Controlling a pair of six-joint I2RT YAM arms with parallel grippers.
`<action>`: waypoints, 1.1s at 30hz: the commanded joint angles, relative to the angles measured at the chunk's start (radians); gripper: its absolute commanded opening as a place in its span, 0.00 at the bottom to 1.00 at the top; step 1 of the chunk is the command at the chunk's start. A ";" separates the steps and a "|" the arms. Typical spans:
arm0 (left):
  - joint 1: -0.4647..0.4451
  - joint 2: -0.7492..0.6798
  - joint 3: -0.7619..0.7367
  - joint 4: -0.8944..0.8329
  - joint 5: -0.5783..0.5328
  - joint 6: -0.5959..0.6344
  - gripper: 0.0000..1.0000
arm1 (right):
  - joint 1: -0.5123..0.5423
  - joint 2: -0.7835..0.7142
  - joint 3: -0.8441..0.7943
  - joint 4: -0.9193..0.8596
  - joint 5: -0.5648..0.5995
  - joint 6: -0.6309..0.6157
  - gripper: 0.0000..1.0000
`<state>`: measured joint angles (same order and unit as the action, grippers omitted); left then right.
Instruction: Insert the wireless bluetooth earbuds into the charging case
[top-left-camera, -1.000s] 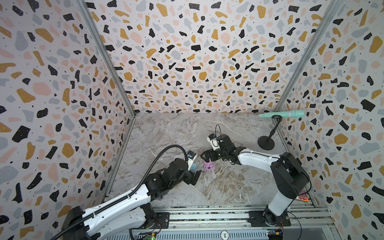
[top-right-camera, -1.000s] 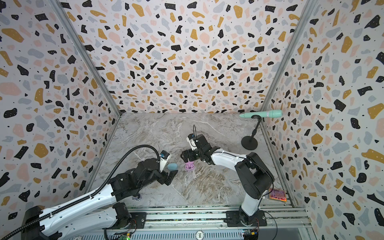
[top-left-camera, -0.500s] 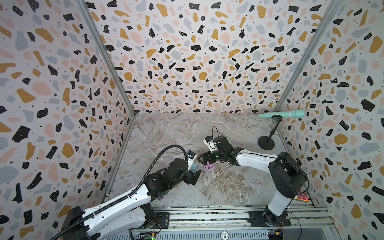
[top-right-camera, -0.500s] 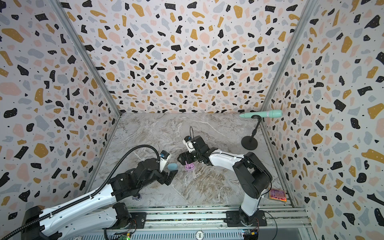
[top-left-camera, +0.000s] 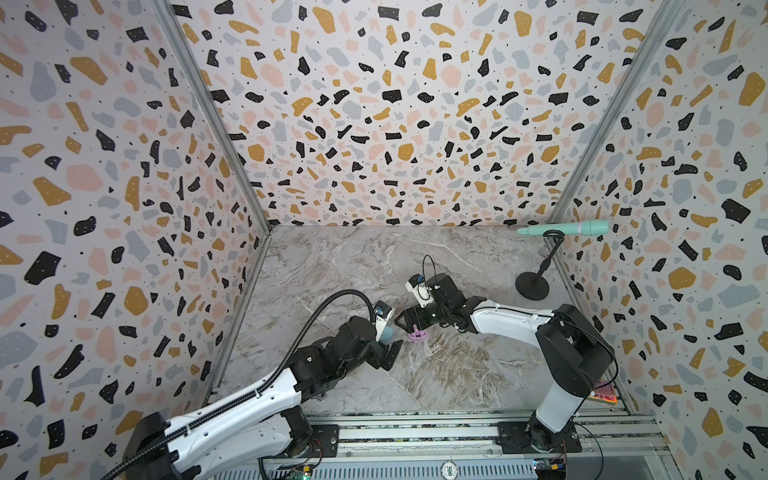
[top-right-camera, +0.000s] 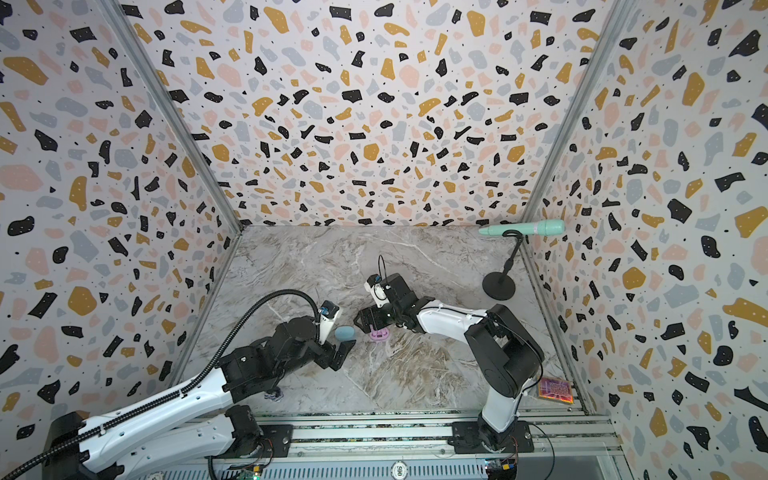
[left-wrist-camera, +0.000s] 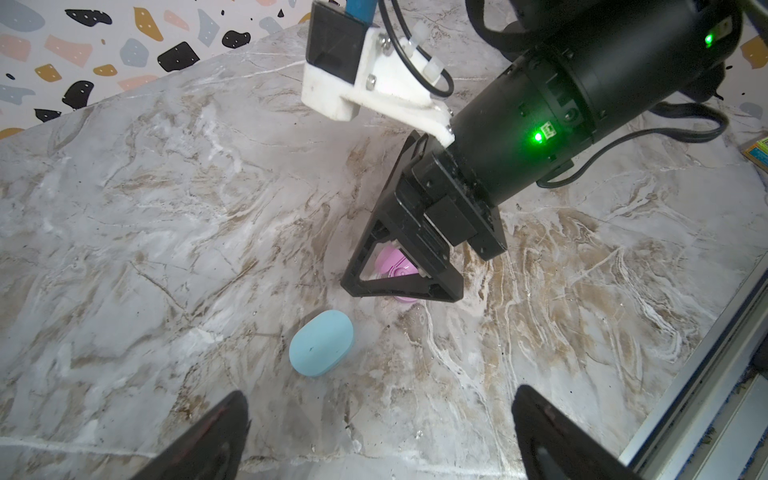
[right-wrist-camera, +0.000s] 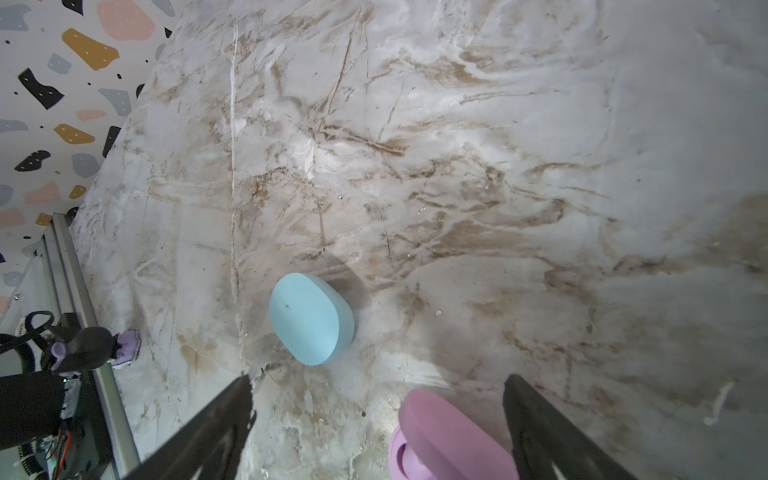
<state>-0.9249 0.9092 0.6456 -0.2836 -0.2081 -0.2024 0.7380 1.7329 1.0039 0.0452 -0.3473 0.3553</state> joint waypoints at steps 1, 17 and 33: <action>0.005 -0.001 -0.004 0.020 -0.007 -0.001 1.00 | 0.011 -0.003 -0.010 -0.007 0.003 0.002 0.94; 0.005 -0.001 -0.003 0.020 -0.006 -0.001 1.00 | 0.032 -0.028 -0.046 -0.004 0.021 0.015 0.93; 0.005 -0.005 -0.004 0.020 -0.010 0.000 1.00 | 0.049 -0.188 -0.074 -0.019 0.097 0.030 0.93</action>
<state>-0.9249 0.9092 0.6456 -0.2836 -0.2081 -0.2024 0.7822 1.6230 0.9310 0.0349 -0.2836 0.3805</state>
